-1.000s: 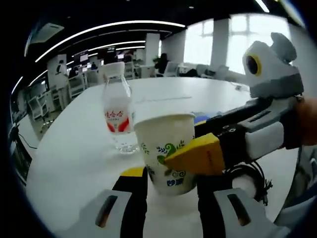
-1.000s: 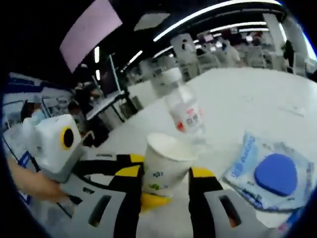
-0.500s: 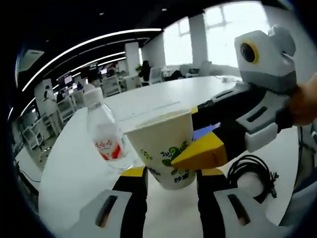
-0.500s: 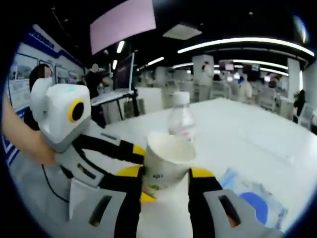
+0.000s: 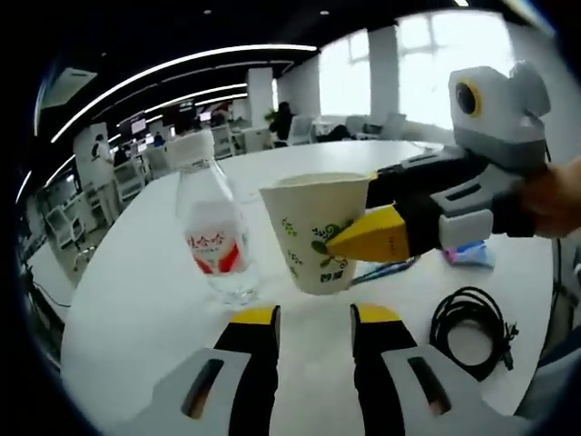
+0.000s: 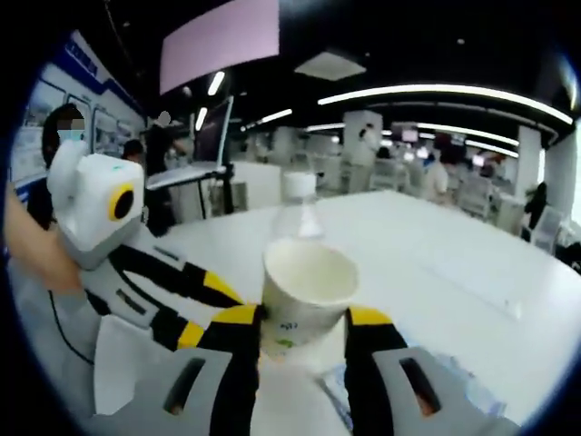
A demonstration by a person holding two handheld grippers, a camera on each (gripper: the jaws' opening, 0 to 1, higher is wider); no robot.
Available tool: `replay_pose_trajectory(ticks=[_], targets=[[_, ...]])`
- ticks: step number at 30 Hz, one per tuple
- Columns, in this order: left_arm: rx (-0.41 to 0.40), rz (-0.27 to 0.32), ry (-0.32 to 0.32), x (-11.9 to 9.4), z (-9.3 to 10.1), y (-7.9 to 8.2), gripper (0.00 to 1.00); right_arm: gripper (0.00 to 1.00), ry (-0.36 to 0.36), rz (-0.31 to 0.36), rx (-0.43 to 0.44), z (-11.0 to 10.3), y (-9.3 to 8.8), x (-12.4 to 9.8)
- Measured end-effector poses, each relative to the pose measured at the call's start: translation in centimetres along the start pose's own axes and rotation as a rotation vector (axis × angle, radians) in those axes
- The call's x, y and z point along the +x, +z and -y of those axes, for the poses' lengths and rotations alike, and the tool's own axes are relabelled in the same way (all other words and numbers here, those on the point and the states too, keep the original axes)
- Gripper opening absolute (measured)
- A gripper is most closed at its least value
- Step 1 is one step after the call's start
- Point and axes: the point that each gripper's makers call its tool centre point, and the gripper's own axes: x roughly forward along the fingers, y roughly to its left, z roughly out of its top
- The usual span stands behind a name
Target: Arrange the tabletop items into an orderly group along one side of the table until the central work area is clear of visible clutter.
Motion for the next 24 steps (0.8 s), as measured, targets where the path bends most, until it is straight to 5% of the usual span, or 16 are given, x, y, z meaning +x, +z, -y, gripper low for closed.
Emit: replay_pose_trajectory(ticks=[24], targets=[[-0.285, 0.030, 0.121, -6.6, -3.2, -4.5, 0.30, 0.33, -0.071, -0.084, -0.026, 1.9, -2.2, 3.5]])
